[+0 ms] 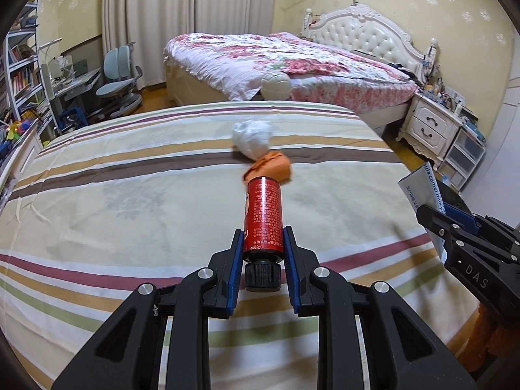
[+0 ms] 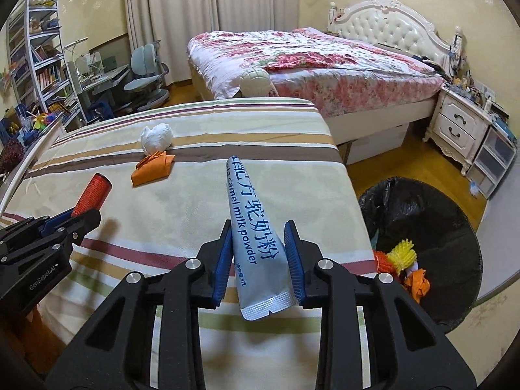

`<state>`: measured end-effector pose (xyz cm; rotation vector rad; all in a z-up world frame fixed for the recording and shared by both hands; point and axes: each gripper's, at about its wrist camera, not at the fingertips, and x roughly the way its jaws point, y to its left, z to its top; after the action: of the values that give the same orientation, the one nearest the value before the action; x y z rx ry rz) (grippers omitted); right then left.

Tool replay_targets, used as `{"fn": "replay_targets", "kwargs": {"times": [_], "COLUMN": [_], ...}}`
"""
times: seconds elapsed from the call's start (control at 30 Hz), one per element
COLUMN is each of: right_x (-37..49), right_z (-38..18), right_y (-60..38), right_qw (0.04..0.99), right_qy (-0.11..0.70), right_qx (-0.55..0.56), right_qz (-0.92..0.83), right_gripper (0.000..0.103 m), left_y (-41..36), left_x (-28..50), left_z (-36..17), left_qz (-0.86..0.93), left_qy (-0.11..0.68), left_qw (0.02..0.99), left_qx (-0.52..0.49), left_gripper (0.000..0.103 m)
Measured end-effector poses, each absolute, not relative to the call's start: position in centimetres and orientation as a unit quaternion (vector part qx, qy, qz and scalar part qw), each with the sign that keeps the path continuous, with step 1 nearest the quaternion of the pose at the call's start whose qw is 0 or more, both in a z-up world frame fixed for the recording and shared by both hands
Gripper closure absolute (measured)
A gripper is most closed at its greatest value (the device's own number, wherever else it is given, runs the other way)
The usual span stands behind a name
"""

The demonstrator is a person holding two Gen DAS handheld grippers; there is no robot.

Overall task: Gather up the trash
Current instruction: 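Grasp the milk powder tube with the right tool while the left tool holds the red can, then carry the red can and milk tube in both tools over the black bin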

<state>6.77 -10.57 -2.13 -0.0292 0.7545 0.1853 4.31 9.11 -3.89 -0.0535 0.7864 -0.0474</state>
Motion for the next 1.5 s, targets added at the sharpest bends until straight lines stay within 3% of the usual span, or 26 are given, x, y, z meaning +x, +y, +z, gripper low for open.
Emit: {"fn": "replay_targets", "kwargs": {"times": [1.5], "right_x": [8.0], "right_z": [-2.3], "right_y": [-31.1], "right_qw": [0.934], "right_qy": [0.333], "right_qx": [0.070], "right_qz": [-0.106], "right_gripper": [0.072], "left_y": [-15.5], "left_x": [11.0], "left_z": [-2.7], "left_qz": [-0.169], "left_qy": [0.351], "left_qw": [0.918], "left_qx": [0.067], "left_gripper": [0.078]}}
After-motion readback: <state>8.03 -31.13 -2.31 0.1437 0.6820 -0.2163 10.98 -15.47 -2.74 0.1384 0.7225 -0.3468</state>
